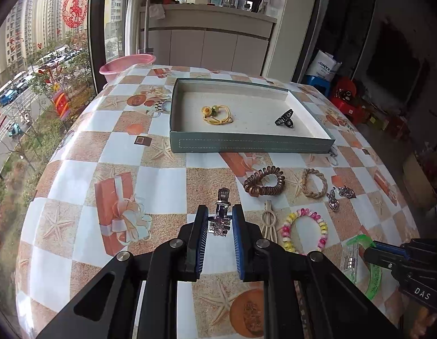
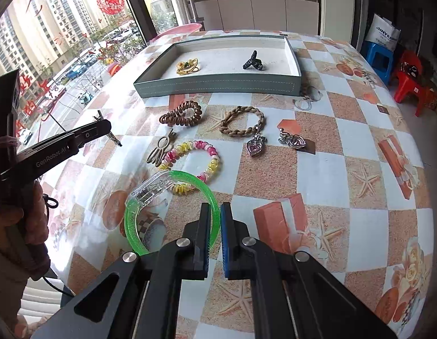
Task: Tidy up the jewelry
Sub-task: 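Carry the barrette and bangle into the tray and open both tools, then withdraw both tools from the tray toward the remaining jewelry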
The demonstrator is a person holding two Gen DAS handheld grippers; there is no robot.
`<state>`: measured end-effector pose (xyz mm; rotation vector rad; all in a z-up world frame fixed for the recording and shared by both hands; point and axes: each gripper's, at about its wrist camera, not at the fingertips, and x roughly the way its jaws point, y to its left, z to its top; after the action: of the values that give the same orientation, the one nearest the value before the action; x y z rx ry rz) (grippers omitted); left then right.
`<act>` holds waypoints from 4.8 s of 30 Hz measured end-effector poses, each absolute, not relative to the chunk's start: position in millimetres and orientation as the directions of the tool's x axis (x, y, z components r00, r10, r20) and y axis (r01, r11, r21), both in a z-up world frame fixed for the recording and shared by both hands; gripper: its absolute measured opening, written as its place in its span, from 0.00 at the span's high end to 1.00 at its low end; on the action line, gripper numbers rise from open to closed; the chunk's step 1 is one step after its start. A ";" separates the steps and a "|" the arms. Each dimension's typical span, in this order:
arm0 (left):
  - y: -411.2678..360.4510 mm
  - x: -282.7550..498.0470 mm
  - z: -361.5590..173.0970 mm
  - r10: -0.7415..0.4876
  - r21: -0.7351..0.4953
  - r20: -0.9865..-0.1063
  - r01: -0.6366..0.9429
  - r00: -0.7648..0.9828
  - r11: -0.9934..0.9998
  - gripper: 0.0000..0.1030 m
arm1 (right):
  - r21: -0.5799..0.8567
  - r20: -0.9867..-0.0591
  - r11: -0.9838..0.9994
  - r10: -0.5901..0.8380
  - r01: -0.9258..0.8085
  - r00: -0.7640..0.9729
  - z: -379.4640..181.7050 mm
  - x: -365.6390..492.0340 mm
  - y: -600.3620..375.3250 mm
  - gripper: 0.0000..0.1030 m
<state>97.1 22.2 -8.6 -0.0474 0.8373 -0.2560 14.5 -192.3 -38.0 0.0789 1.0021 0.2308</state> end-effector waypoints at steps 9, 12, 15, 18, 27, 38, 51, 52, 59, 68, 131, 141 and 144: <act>20.5 99.9 18.2 -0.280 -0.184 -0.700 0.213 0.657 0.960 0.70 | 0.229 -0.793 0.965 0.261 -0.128 0.550 -15.8 29.1 -211.8 0.93; 19.2 104.7 32.0 -0.294 -0.196 -0.684 0.219 0.668 0.956 0.70 | 0.251 -0.777 0.959 0.279 -0.128 0.564 -2.4 41.0 -216.7 0.93; 16.8 113.2 43.8 -0.305 -0.205 -0.674 0.226 0.673 0.952 0.70 | 0.251 -0.761 0.958 0.282 -0.136 0.584 13.9 56.4 -219.1 0.93; 13.0 124.1 53.6 -0.305 -0.202 -0.669 0.230 0.678 0.952 0.70 | 0.229 -0.747 0.962 0.272 -0.149 0.606 30.6 73.6 -218.7 0.93; -3.5 168.9 78.4 -0.286 -0.157 -0.645 0.243 0.709 0.957 0.70 | 0.206 -0.727 0.964 0.266 -0.168 0.633 62.8 142.1 -219.3 0.93; -18.5 246.1 53.1 -0.238 -0.132 -0.690 0.204 0.684 0.970 0.70 | 0.206 -0.757 0.971 0.238 -0.124 0.608 48.5 226.7 -217.9 0.93; -41.1 315.8 2.7 -0.162 -0.075 -0.754 0.162 0.636 0.984 0.70 | 0.204 -0.808 0.979 0.185 -0.029 0.560 -7.0 310.9 -223.1 0.93; -43.0 319.4 -0.8 -0.152 -0.063 -0.757 0.161 0.635 0.985 0.70 | 0.209 -0.811 0.978 0.183 -0.018 0.556 -10.5 315.4 -225.0 0.93; -49.3 332.0 -20.8 -0.109 -0.013 -0.769 0.154 0.630 0.988 0.70 | 0.202 -0.837 0.979 0.156 0.032 0.524 -37.5 338.5 -228.1 0.93; -59.2 335.5 -29.7 -0.062 0.049 -0.783 0.161 0.619 0.986 0.70 | 0.178 -0.861 0.984 0.141 0.030 0.489 -58.7 344.9 -221.6 0.90; 2.0 102.6 16.4 -0.093 0.001 -0.704 0.132 0.704 0.991 0.00 | 0.445 -0.653 0.895 0.352 -0.037 0.670 36.4 89.2 -258.6 0.00; 7.7 84.7 -22.6 -0.085 -0.002 -0.763 0.129 0.641 0.992 0.00 | 0.337 -0.766 0.941 0.276 -0.002 0.580 -1.1 65.0 -258.8 0.00; 7.2 86.4 -25.1 -0.087 -0.007 -0.768 0.127 0.634 0.992 0.00 | 0.316 -0.795 0.949 0.256 0.015 0.550 -16.8 60.4 -261.5 0.00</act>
<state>86.4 7.2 -25.1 0.0487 0.8751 -0.1221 60.4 -261.5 -16.8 0.3022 0.9817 0.1448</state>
